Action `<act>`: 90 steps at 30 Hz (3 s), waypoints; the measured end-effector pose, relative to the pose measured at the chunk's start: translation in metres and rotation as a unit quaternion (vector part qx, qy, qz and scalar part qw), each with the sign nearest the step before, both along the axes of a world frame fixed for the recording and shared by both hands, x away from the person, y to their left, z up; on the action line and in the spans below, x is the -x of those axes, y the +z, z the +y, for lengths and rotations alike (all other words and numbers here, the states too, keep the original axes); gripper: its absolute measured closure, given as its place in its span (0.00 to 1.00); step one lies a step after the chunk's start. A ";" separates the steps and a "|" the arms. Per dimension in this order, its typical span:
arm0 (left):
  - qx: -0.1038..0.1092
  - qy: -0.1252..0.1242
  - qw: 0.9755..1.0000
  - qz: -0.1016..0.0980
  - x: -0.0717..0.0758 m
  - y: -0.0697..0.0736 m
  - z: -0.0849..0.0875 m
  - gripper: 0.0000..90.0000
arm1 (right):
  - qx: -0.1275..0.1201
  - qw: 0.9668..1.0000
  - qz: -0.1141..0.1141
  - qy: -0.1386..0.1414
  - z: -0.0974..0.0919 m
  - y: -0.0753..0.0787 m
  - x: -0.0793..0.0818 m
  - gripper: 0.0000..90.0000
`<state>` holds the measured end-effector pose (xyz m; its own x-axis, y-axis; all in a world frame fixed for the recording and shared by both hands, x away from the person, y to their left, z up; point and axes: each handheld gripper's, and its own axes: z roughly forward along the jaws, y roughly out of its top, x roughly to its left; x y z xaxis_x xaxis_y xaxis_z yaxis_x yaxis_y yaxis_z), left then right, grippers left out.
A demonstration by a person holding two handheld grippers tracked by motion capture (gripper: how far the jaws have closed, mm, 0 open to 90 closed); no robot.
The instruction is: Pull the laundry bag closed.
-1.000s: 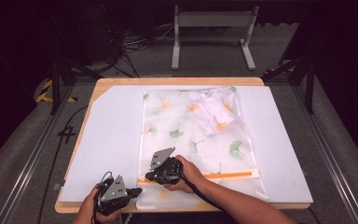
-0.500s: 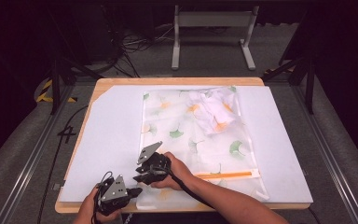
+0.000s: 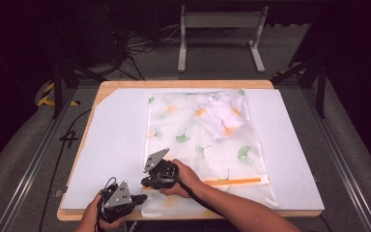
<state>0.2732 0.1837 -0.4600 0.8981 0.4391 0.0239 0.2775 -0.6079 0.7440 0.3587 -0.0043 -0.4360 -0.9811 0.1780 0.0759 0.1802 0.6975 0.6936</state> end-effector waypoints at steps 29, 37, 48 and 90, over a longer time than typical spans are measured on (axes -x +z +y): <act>0.002 0.003 1.000 0.004 -0.001 0.000 0.000 1.00 | 0.000 1.000 0.022 -0.005 -0.021 -0.009 0.011 0.88; 0.003 0.003 1.000 0.005 -0.001 0.000 0.000 1.00 | -0.010 0.998 0.039 -0.040 -0.018 -0.010 0.005 0.82; 0.004 0.002 1.000 0.006 -0.001 0.000 0.001 1.00 | -0.012 0.998 0.030 -0.053 -0.014 -0.011 0.009 0.88; -0.016 0.011 1.000 -0.025 -0.013 0.000 -0.012 1.00 | -0.001 0.999 0.026 -0.029 -0.026 -0.008 0.009 1.00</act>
